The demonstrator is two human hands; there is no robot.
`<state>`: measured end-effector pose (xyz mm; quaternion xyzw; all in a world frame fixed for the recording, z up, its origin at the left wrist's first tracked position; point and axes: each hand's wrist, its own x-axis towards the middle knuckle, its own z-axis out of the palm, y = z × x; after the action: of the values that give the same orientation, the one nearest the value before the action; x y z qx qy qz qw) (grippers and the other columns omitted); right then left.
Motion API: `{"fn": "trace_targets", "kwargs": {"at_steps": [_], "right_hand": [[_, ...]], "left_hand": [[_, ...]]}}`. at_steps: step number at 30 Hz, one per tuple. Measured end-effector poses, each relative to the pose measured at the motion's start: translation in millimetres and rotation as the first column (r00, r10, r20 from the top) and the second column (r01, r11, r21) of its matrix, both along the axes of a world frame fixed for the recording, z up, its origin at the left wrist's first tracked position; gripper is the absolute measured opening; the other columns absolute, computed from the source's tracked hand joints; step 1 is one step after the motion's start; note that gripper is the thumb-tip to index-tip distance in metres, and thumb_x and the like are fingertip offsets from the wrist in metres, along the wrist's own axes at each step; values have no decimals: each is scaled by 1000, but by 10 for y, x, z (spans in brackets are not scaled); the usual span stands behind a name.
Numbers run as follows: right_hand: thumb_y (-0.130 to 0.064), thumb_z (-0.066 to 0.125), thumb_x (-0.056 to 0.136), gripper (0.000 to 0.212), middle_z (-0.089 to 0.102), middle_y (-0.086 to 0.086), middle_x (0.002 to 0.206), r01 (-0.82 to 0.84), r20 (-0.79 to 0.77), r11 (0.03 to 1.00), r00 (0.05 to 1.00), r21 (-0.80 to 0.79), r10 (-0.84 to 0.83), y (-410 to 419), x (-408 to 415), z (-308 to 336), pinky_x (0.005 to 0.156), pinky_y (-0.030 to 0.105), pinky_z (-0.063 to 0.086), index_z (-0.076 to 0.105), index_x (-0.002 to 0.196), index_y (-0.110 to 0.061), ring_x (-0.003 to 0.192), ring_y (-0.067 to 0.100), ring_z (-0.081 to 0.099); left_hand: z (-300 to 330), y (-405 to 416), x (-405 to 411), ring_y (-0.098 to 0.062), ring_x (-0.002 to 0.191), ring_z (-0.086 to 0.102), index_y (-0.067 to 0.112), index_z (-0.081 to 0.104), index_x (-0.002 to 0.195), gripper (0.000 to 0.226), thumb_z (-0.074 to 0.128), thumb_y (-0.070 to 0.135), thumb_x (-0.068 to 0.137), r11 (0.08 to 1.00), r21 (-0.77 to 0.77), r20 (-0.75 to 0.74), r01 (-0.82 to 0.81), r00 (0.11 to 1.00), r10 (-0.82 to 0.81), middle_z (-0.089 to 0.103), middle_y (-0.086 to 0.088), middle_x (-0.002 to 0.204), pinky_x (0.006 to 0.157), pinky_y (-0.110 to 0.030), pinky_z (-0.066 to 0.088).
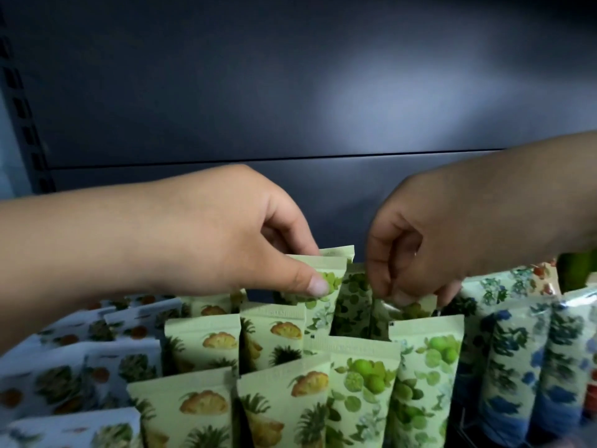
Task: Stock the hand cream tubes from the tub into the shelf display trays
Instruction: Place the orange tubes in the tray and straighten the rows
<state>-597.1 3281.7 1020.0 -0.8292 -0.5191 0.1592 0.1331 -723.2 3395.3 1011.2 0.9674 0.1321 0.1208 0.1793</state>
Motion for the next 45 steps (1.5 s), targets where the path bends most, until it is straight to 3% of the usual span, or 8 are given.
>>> {"fn": "trace_targets", "kwargs": {"at_steps": [6, 9, 10, 12, 20, 25, 32, 45], "right_hand": [[-21, 69, 64, 33, 64, -30, 66, -180, 278, 978, 950, 106, 145, -4, -25, -12, 54, 15, 47, 58, 67, -53, 52, -6, 57], [-23, 70, 66, 13, 60, -35, 69, -204, 294, 971, 942, 126, 160, -20, -4, -68, 49, 9, 42, 61, 62, -32, 56, -11, 55], [-24, 70, 66, 16, 59, -36, 70, -206, 300, 970, 940, 126, 160, -25, 11, -78, 49, 8, 42, 59, 58, -30, 56, -12, 55], [-26, 72, 67, 18, 58, -37, 74, -216, 305, 968, 937, 128, 169, -30, 20, -76, 52, 10, 44, 58, 57, -32, 62, -11, 57], [-35, 70, 61, 11, 60, -35, 77, -212, 283, 968, 944, 136, 168, -64, 14, -75, 57, 15, 46, 59, 63, -33, 65, -9, 58], [-24, 73, 67, 18, 61, -33, 73, -209, 305, 965, 940, 161, 153, -33, 42, -72, 53, 10, 43, 59, 58, -31, 60, -10, 57], [-22, 71, 65, 20, 67, -21, 69, -191, 273, 965, 952, 181, 137, -46, 39, -76, 57, 17, 48, 61, 68, -39, 56, -1, 61], [-25, 71, 67, 16, 62, -31, 73, -185, 308, 973, 942, 136, 136, -53, 18, -63, 53, 10, 44, 59, 58, -31, 62, -8, 58]], "left_hand": [[-13, -8, 4, 2, 56, 64, 54, 63, 69, 47, 55, 60, 23, 999, -42, 36, -5, 999, 7, 67, 20, 59, 77, -31, 56], [-36, 2, -1, -1, 56, 65, 54, 63, 72, 55, 52, 63, 19, 997, -74, 0, -6, 1000, 6, 68, 18, 60, 75, -32, 57], [-40, 22, -2, -1, 57, 65, 55, 61, 75, 47, 71, 61, 29, 998, -64, 0, 1, 1000, -1, 68, 19, 61, 77, -34, 57], [-36, 22, 8, -1, 60, 65, 59, 56, 82, 39, 78, 53, 50, 999, -45, -18, 10, 1000, -11, 68, 22, 64, 79, -39, 56], [0, -25, -17, 4, 57, 63, 57, 58, 79, 45, 60, 56, 33, 998, -4, -19, 57, 998, -57, 67, 23, 62, 68, -22, 53], [79, -44, -14, 3, 60, 65, 53, 62, 77, 43, 59, 54, 34, 999, -4, 56, 36, 998, -36, 69, 20, 62, 74, -26, 56], [-58, -30, 43, 0, 56, 65, 50, 62, 75, 34, 71, 50, 42, 999, -51, 37, 4, 999, -2, 69, 18, 62, 70, -27, 56], [6, -63, 112, -1, 43, 60, 38, 67, 63, 15, 75, 37, 50, 998, -60, 8, 4, 1000, -3, 65, 17, 50, 46, -16, 49]]}}
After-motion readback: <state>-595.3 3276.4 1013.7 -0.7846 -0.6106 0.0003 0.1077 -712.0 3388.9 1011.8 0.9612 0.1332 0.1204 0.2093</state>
